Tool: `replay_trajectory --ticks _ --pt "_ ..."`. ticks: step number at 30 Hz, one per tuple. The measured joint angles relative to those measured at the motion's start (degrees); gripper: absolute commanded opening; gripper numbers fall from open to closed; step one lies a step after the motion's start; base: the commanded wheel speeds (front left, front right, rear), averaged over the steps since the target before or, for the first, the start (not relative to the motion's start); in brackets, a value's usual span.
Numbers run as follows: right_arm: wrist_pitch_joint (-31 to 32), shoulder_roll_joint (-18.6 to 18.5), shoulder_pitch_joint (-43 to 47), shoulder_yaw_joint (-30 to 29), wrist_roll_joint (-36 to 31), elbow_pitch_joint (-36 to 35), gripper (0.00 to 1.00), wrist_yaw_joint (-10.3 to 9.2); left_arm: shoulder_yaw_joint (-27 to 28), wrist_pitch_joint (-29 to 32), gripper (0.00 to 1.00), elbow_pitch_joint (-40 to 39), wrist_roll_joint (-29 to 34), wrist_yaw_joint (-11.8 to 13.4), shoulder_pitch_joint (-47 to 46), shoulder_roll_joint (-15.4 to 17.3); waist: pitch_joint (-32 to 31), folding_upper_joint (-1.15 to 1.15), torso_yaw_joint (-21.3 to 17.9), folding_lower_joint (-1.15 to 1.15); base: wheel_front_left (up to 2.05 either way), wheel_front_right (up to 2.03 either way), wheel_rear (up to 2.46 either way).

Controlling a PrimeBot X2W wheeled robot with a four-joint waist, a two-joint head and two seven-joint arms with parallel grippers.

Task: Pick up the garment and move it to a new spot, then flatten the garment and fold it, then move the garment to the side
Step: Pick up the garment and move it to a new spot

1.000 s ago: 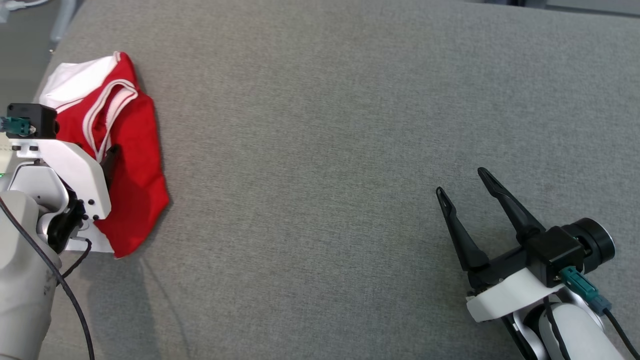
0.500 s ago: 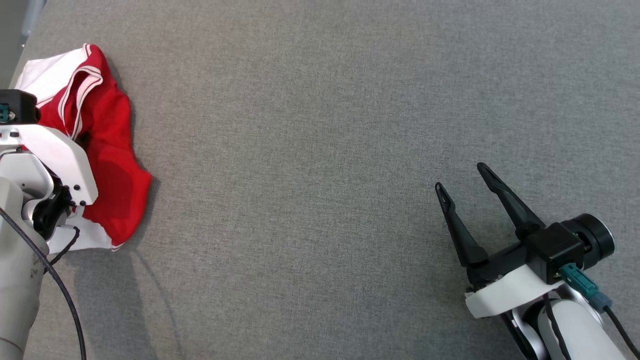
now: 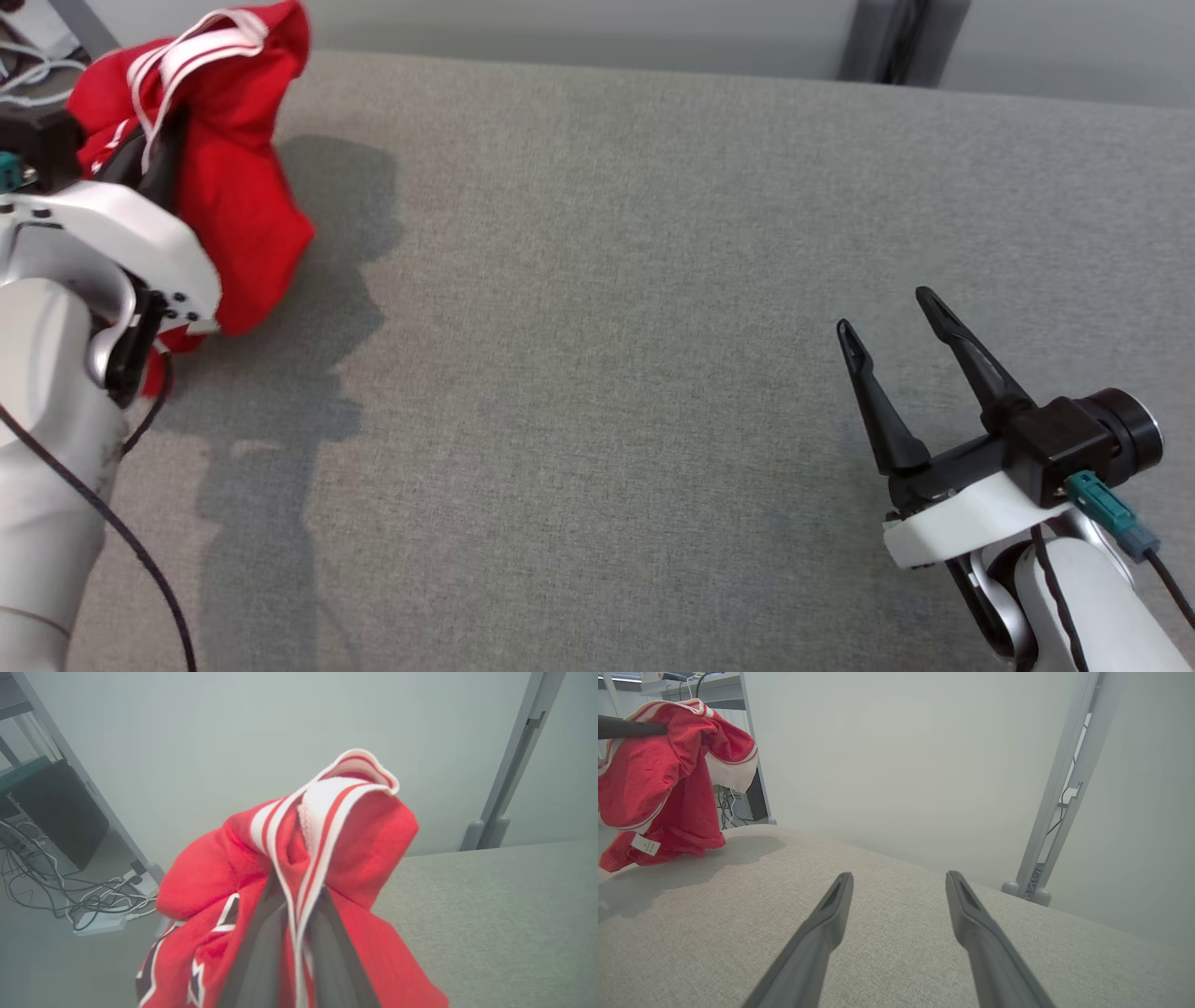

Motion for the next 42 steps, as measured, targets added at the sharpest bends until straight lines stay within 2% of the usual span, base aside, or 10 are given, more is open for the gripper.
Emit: replay_trajectory --ticks 5,12,14,20,27,28,29,37,42 --pt "-1.05 0.67 -0.12 -2.32 0.11 0.55 1.00 0.00 -2.69 -1.67 0.00 -8.89 1.29 0.14 1.37 -2.94 -3.25 0.00 -2.29 0.00 0.00 0.00 0.00" --pt "-1.51 1.90 1.24 -5.37 -0.12 -0.49 1.00 0.00 -7.47 0.32 0.00 -21.23 2.96 2.48 6.74 -7.00 -5.66 0.00 -8.14 0.00 0.00 0.00 0.00" --pt "-1.63 2.43 1.55 -6.89 -0.40 -1.69 1.00 0.01 -10.16 1.60 0.00 -23.66 4.69 3.74 8.66 -8.14 -5.85 0.00 -10.89 0.00 0.00 0.00 0.00" --pt "-1.63 3.45 2.66 -10.00 -1.14 -4.54 1.00 0.01 -15.24 2.54 0.00 -21.61 6.27 6.11 11.29 -14.62 -4.41 0.00 -17.71 0.00 0.00 0.00 0.00" --pt "-1.67 4.31 2.79 -10.07 -1.14 -4.75 1.00 0.01 -17.73 0.97 0.00 -13.65 6.70 7.12 11.38 -18.02 -2.65 0.00 -21.19 0.00 0.00 0.00 0.00" --pt "-1.72 4.42 2.78 -10.13 -1.14 -4.71 1.00 0.01 -18.23 0.57 0.44 -12.40 6.73 7.28 11.33 -18.30 -2.37 0.00 -21.53 0.00 0.00 0.00 0.00" --pt "-1.74 4.53 2.78 -10.13 -1.14 -4.64 1.00 0.01 -18.58 -0.02 1.00 -11.22 6.88 7.45 11.29 -18.57 -2.13 0.00 -21.81 0.00 0.00 0.00 0.00" --pt "-2.24 4.93 2.93 -11.22 -1.11 -3.66 1.00 0.01 -18.69 -4.94 1.00 -7.05 5.64 7.51 10.37 -19.39 -3.02 0.00 -21.12 0.00 0.00 0.00 0.00" --pt "-2.30 4.11 4.45 -10.55 -1.08 -3.21 1.00 0.00 -17.07 -6.92 1.00 -8.45 4.88 8.09 11.44 -17.14 -5.21 0.00 -19.01 0.00 0.00 0.00 0.00"
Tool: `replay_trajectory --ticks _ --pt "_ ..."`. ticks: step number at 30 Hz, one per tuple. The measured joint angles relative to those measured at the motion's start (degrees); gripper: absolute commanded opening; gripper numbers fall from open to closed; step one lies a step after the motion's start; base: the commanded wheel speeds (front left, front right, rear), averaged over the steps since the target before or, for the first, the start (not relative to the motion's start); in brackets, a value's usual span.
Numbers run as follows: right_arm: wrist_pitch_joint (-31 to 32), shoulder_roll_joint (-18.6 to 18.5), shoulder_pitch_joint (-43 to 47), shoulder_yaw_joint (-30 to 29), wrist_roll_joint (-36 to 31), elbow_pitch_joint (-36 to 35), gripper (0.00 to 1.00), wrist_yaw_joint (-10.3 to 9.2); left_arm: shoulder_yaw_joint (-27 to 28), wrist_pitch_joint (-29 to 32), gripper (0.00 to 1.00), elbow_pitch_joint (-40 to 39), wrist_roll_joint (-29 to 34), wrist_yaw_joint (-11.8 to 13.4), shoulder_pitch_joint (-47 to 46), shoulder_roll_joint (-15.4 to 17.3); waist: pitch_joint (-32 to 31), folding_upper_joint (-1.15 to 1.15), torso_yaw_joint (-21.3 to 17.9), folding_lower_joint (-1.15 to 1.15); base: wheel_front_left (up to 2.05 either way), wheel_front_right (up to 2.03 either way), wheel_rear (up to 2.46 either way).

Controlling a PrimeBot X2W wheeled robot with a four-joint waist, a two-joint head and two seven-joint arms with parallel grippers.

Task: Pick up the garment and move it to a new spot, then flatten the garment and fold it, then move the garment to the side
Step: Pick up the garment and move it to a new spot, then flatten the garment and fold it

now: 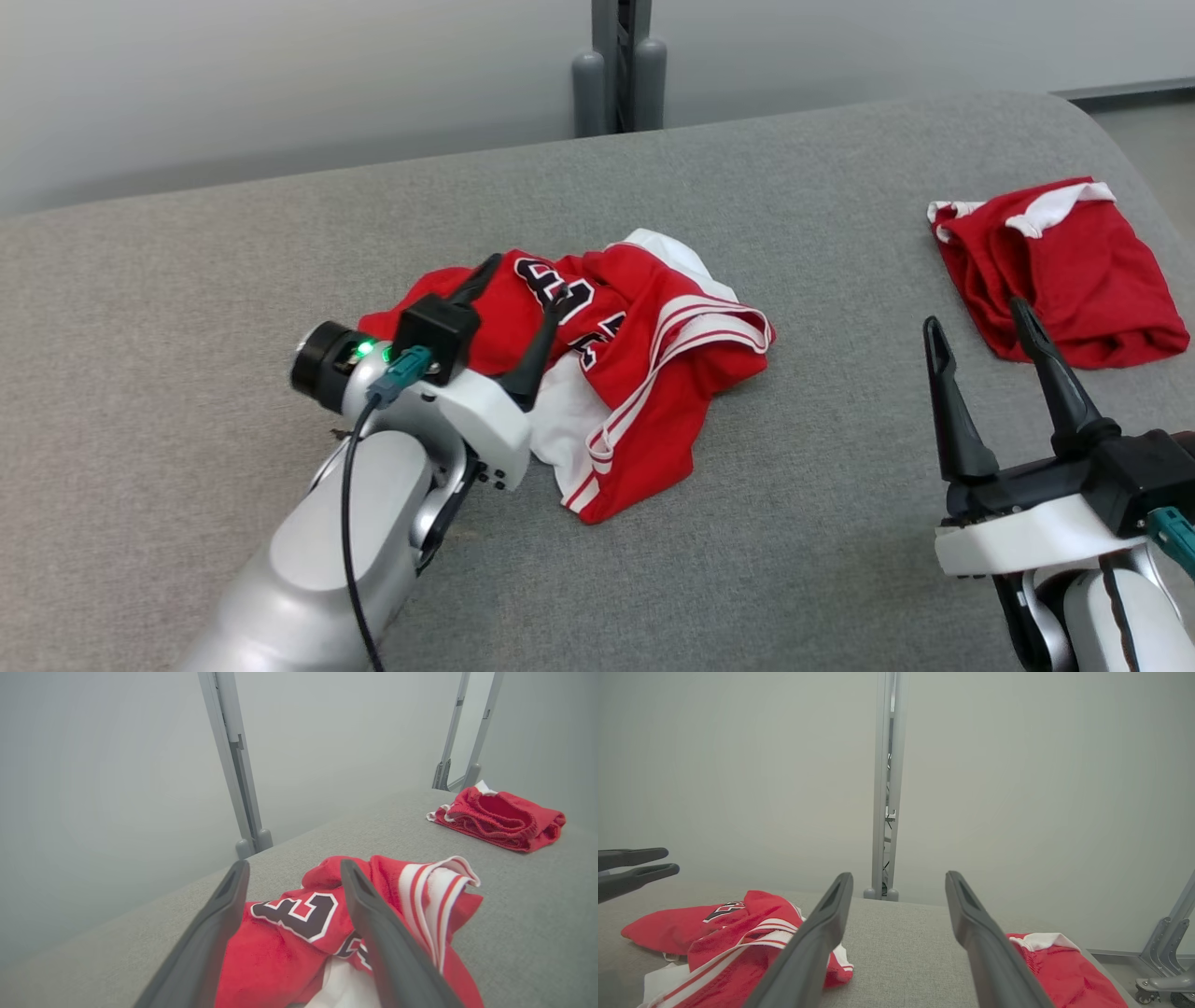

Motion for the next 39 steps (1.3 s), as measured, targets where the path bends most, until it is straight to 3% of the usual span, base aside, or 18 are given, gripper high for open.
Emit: replay_trajectory --ticks 3,10,18,26,39 --pt "0.09 -0.86 1.70 1.02 0.01 0.24 1.00 0.01 2.22 -1.29 1.00 -4.06 0.10 2.45 3.41 4.01 -2.41 0.00 1.95 0.00 0.00 0.00 0.00" --pt "0.24 -0.76 5.58 1.68 0.47 0.59 1.00 0.01 7.86 -1.72 1.00 -16.71 -0.31 7.54 17.85 9.72 -7.64 0.00 4.54 0.00 0.00 0.00 0.00" --pt "0.24 0.14 9.03 2.76 0.65 0.79 1.00 0.00 15.85 -1.79 1.00 -31.89 3.45 11.68 32.68 13.35 -11.77 0.00 6.27 0.00 0.00 0.00 0.00" --pt "0.10 0.12 10.79 3.20 1.09 1.49 1.00 0.01 22.29 -1.80 1.00 -38.20 6.44 13.07 41.71 8.83 -14.00 0.00 6.46 0.00 0.00 0.00 0.00" --pt "0.87 0.12 10.94 3.27 1.85 0.99 1.00 0.01 27.05 -1.80 1.00 -38.43 11.16 8.49 45.13 2.94 -14.64 0.00 6.78 0.00 0.00 0.00 0.00"
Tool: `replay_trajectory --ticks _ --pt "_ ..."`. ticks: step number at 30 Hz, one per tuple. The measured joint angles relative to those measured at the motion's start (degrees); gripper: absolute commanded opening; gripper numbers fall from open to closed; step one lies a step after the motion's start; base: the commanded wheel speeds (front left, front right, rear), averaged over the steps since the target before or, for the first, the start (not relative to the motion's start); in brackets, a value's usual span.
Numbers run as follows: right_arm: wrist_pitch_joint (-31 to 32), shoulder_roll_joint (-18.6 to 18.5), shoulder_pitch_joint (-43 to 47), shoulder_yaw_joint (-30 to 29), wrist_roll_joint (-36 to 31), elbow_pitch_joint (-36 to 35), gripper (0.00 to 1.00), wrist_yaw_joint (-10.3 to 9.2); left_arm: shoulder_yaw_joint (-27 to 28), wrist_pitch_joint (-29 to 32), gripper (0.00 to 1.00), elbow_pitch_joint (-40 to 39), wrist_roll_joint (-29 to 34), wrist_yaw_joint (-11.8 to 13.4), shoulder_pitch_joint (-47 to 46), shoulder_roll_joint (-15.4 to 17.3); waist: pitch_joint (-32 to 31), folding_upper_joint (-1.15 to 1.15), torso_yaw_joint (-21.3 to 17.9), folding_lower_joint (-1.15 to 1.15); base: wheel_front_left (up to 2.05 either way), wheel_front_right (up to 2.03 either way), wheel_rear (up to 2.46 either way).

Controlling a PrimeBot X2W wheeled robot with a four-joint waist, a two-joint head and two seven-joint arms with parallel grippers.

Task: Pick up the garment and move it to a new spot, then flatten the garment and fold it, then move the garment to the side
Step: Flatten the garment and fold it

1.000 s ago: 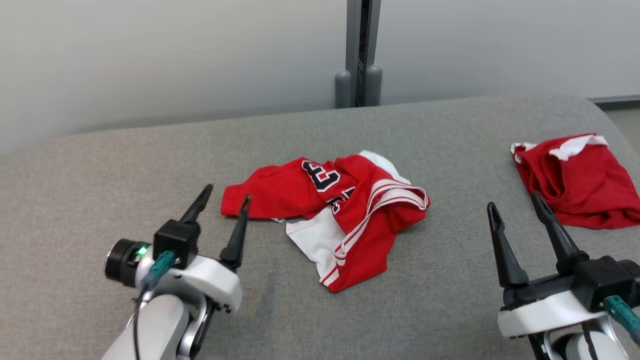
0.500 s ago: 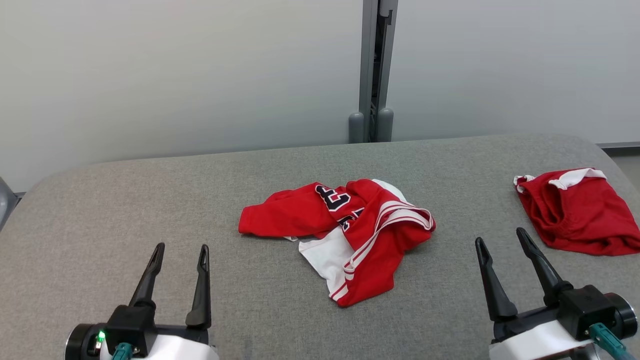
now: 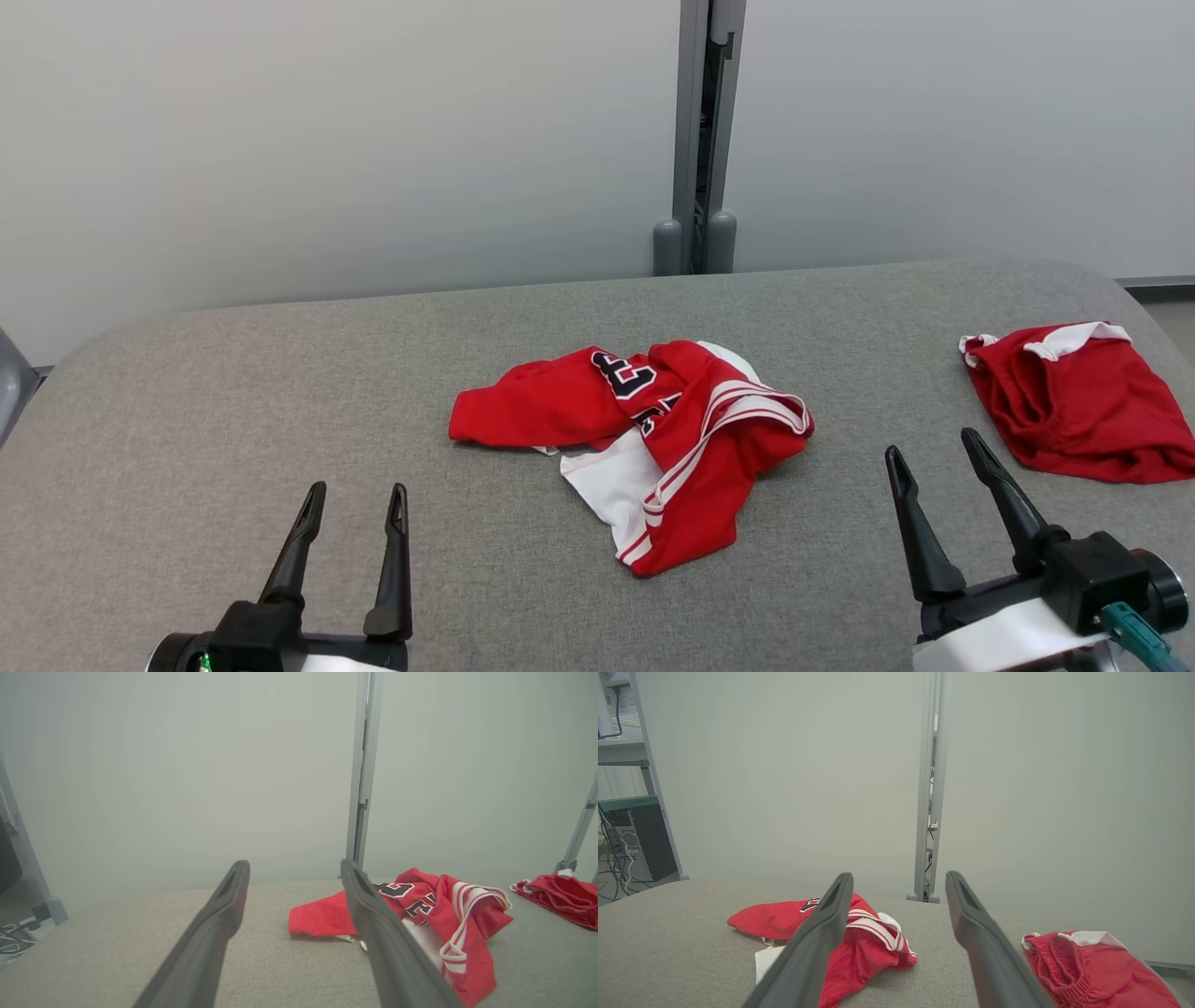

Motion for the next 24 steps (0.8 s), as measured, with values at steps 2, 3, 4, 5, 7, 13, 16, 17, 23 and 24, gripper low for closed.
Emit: replay_trajectory --ticks 2,3,4,5,7,13,16,17,23,24 --pt "0.22 0.01 0.00 0.00 0.24 -0.04 1.00 -0.01 1.20 0.00 1.00 0.29 0.69 -0.98 0.00 -0.59 0.13 0.00 0.04 0.00 0.00 0.00 0.00" --pt "0.22 0.01 0.00 0.00 0.24 -0.10 1.00 0.00 1.52 0.00 1.00 0.33 0.96 -1.21 0.00 -0.84 0.18 0.00 0.06 0.00 0.00 0.00 0.00" --pt "0.23 0.02 0.01 0.00 0.25 -0.19 1.00 -0.01 1.79 0.00 1.00 0.37 1.22 -1.49 0.00 -1.13 0.23 0.00 0.09 0.00 0.00 0.00 0.00" --pt "0.30 0.03 0.01 0.00 0.25 -0.26 1.00 -0.01 2.03 0.00 1.00 0.45 1.52 -1.77 0.00 -1.45 0.28 0.00 0.13 0.00 0.00 0.00 0.00" --pt "0.37 0.02 0.02 -0.09 0.25 -0.41 1.00 -0.01 2.49 0.00 1.00 0.67 1.93 -2.36 0.00 -1.82 0.39 0.00 0.23 0.00 0.00 0.00 0.00" --pt "2.30 0.08 0.03 1.74 1.11 -0.59 1.00 -0.01 3.24 0.00 1.00 1.22 2.97 -3.98 -0.09 -3.01 1.32 0.00 0.97 0.00 0.00 0.00 0.00" --pt "4.38 0.29 -0.20 6.66 1.56 -0.27 1.00 -0.01 3.28 0.00 1.00 1.86 3.35 -4.69 -0.35 -3.56 2.25 0.00 1.52 0.00 0.00 0.00 0.00" --pt "4.92 0.42 -0.38 8.23 1.67 -0.07 1.00 -0.01 3.28 0.00 1.00 2.15 3.56 -5.00 -0.60 -3.65 2.61 0.00 1.77 0.00 0.00 0.00 0.00" --pt "6.57 1.49 -3.10 12.48 2.23 3.42 1.00 0.00 2.48 0.00 1.00 3.33 4.27 -6.06 -3.04 -4.58 5.37 0.00 4.08 0.00 0.00 0.00 0.00" --pt "6.86 1.65 -3.87 12.71 1.94 4.70 1.00 0.00 2.35 0.01 1.00 3.63 4.27 -6.39 -3.53 -4.82 5.87 0.00 4.59 0.00 0.00 0.00 0.00"
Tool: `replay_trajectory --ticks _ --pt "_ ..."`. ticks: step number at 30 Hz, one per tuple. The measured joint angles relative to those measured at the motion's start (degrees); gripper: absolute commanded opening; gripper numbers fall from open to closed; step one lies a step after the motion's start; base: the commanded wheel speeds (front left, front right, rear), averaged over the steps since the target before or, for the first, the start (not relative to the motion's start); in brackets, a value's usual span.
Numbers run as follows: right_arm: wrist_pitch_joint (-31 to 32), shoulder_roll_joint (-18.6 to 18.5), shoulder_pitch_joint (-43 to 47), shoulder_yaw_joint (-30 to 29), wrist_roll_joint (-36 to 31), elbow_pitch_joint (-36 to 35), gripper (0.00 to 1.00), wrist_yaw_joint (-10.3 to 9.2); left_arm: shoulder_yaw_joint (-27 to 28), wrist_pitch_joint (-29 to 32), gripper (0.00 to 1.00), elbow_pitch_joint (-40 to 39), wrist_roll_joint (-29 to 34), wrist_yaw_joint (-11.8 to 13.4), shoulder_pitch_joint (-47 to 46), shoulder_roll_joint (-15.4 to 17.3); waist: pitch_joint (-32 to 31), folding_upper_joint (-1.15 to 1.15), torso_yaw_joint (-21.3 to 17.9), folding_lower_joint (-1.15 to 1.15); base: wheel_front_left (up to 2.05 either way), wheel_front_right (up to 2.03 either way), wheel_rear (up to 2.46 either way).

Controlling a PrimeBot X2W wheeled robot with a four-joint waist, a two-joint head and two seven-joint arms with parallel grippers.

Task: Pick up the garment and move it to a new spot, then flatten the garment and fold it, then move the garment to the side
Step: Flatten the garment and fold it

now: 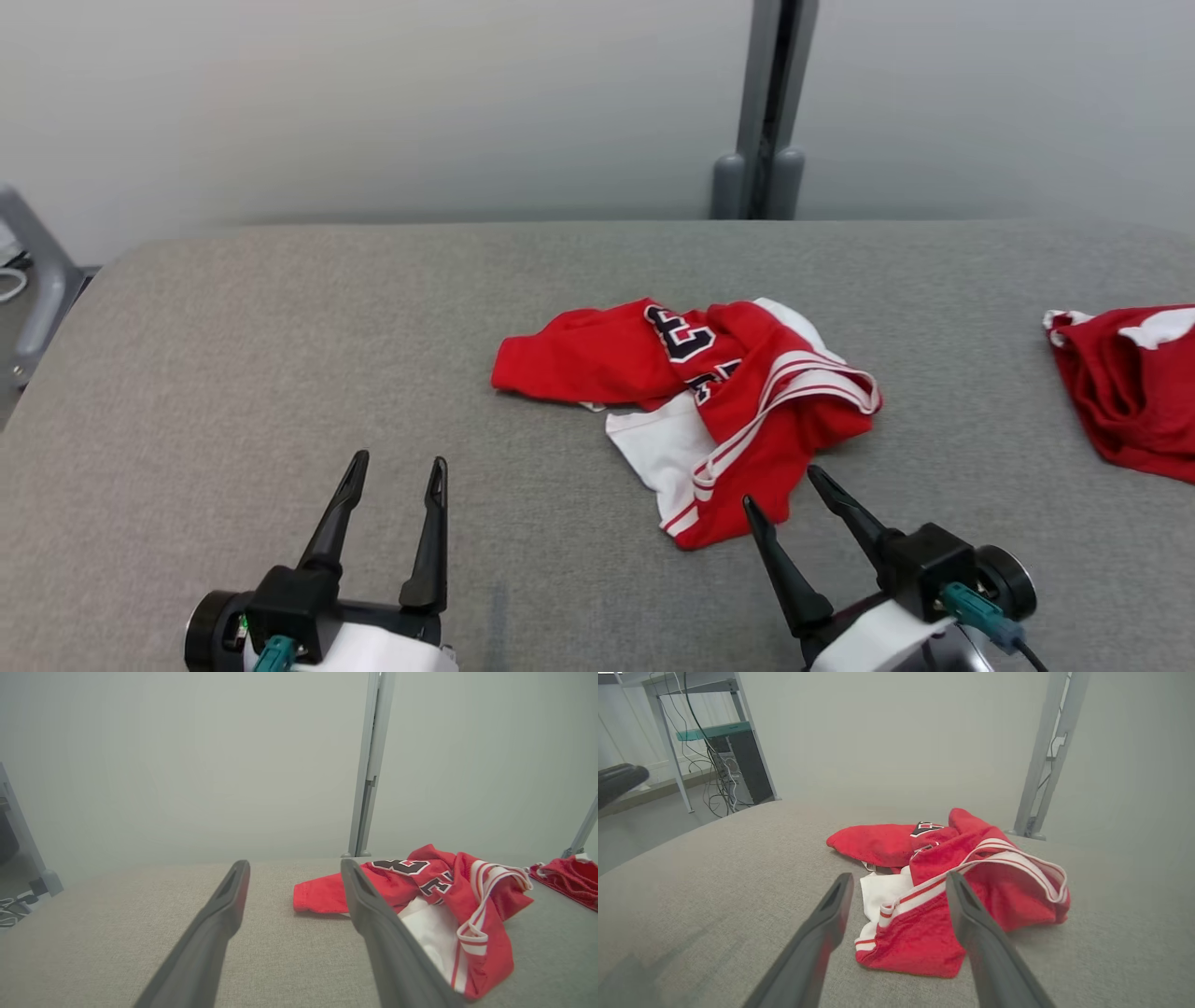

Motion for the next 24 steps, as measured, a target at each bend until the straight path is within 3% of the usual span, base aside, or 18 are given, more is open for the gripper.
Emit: replay_trajectory --ticks 12,17,18,19,20,24 --pt "-1.09 1.26 -7.49 -3.16 -3.94 16.12 1.00 0.00 -1.59 -0.01 1.00 1.68 0.41 -1.10 -3.43 -0.54 4.10 0.00 6.79 0.00 0.00 0.00 0.00" --pt "-1.77 1.40 -9.68 -3.28 -2.31 21.24 1.00 0.00 -1.98 -0.01 1.00 2.04 0.36 -1.10 -3.71 -0.60 5.17 0.00 9.28 0.00 0.00 0.00 0.00" --pt "-1.80 1.42 -10.04 -3.26 -1.66 22.09 0.71 0.00 -2.03 -0.01 1.00 2.07 0.31 -1.10 -3.75 -0.59 5.32 0.00 9.64 0.00 0.00 0.00 0.00" --pt "-1.98 1.42 -10.31 -3.26 -1.15 22.69 0.23 -0.01 -2.10 -0.01 1.00 2.09 0.29 -1.10 -3.83 -0.60 5.45 0.00 9.93 0.00 0.00 0.00 0.00" --pt "-2.34 1.42 -10.58 -3.27 -0.94 23.30 0.00 -0.01 -2.15 -0.01 1.00 2.09 0.23 -1.09 -3.92 -0.60 5.53 0.00 10.17 0.00 0.00 0.00 0.00" --pt "-3.27 1.42 -11.52 -3.49 0.43 24.97 0.00 0.00 -2.61 -0.01 1.00 2.09 -0.21 -0.79 -3.98 -0.64 5.51 0.00 10.52 0.00 0.00 0.00 0.00"
